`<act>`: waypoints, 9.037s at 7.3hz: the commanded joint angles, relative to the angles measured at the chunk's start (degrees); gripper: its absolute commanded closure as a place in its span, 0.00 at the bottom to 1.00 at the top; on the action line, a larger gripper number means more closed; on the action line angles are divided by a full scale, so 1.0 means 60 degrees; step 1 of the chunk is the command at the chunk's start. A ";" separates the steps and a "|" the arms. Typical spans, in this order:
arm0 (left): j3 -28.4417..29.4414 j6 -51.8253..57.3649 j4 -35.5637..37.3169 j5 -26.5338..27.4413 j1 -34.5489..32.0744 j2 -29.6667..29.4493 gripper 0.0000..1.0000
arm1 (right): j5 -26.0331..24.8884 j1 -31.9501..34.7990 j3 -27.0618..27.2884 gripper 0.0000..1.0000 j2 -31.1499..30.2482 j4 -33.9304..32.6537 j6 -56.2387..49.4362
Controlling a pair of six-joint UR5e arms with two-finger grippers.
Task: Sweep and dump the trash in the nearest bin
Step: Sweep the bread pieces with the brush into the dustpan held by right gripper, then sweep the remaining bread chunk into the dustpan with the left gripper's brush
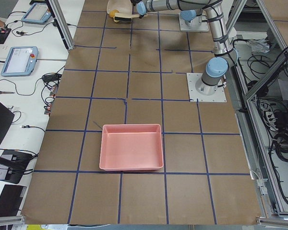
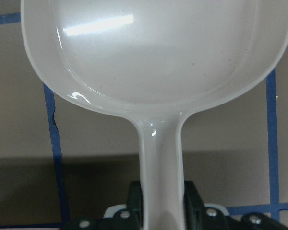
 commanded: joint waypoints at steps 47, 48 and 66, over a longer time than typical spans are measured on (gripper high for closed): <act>0.4306 -0.0529 -0.1558 0.1780 -0.1246 -0.2464 0.92 | 0.2359 0.0469 0.0440 1.00 0.0046 0.0380 0.0129; 0.4306 -0.0470 -0.1558 0.1751 -0.1246 -0.2378 0.92 | 0.2374 0.0440 0.0440 1.00 0.0046 0.0395 0.0129; 0.1094 0.2416 -0.1953 -0.0066 0.1552 -0.0365 0.91 | 0.1788 0.0863 0.0440 1.00 0.0075 0.0410 0.0261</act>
